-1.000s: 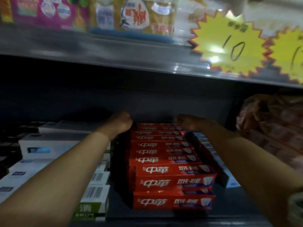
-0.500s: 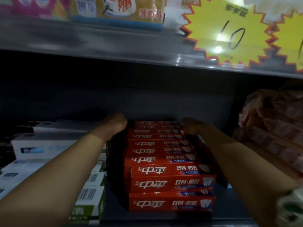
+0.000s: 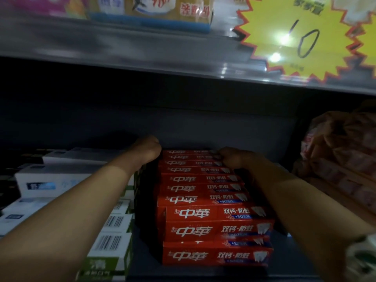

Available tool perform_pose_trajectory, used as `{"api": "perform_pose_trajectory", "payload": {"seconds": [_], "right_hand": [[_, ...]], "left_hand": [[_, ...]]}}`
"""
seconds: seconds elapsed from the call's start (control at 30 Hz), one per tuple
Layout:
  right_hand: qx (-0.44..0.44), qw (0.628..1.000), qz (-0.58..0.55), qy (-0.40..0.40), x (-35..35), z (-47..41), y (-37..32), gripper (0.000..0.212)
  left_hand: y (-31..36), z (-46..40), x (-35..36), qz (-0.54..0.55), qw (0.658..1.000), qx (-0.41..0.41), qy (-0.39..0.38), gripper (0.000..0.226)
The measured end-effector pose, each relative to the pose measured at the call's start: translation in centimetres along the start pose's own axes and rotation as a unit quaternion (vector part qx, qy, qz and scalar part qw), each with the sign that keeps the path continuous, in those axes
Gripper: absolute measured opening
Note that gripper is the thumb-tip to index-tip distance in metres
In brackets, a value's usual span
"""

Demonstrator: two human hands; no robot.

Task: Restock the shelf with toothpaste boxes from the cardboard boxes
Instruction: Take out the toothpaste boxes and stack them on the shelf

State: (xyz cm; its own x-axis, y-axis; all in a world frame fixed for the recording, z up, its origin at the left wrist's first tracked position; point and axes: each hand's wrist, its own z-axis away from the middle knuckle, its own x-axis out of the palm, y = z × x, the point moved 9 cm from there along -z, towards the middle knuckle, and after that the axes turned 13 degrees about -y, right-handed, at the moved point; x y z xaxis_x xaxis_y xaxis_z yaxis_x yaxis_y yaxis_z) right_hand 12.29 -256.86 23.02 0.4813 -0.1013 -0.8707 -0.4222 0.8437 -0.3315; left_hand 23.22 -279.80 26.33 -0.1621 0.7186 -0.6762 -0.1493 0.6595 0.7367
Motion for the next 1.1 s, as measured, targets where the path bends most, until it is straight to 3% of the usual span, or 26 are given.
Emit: {"api": "perform_pose_trajectory", "payload": {"seconds": [0.27,0.4,0.47,0.6,0.73,0.9,1.1], "right_hand": [[0.003,0.996,-0.085,0.004,-0.4,0.6,0.5,0.017],[0.039,0.994,-0.093,0.033,-1.4,1.0,1.6,0.015],[0.059,0.996,-0.058,0.032,-1.5,0.8,2.0,0.024],[0.079,0.994,0.074,0.020,-1.6,1.5,1.4,0.010],[0.066,0.994,0.085,0.009,-0.9,1.7,1.5,0.021],[0.050,0.992,0.119,0.004,0.0,1.0,1.7,0.022],[0.043,0.988,0.147,-0.012,0.6,0.9,1.3,0.036]], "left_hand": [[0.1,0.4,0.3,0.008,1.000,-0.002,0.001,0.025],[0.3,0.9,0.8,0.010,1.000,-0.008,-0.007,0.025],[0.1,1.1,1.0,0.000,1.000,-0.015,-0.011,0.023],[-0.4,1.3,1.1,-0.052,0.998,-0.039,-0.011,0.013],[0.1,1.6,1.5,-0.143,0.988,-0.051,-0.010,0.029],[0.4,1.7,2.7,-0.255,0.965,-0.052,-0.043,0.023],[0.7,2.0,3.6,-0.266,0.961,-0.048,-0.060,0.017]]}}
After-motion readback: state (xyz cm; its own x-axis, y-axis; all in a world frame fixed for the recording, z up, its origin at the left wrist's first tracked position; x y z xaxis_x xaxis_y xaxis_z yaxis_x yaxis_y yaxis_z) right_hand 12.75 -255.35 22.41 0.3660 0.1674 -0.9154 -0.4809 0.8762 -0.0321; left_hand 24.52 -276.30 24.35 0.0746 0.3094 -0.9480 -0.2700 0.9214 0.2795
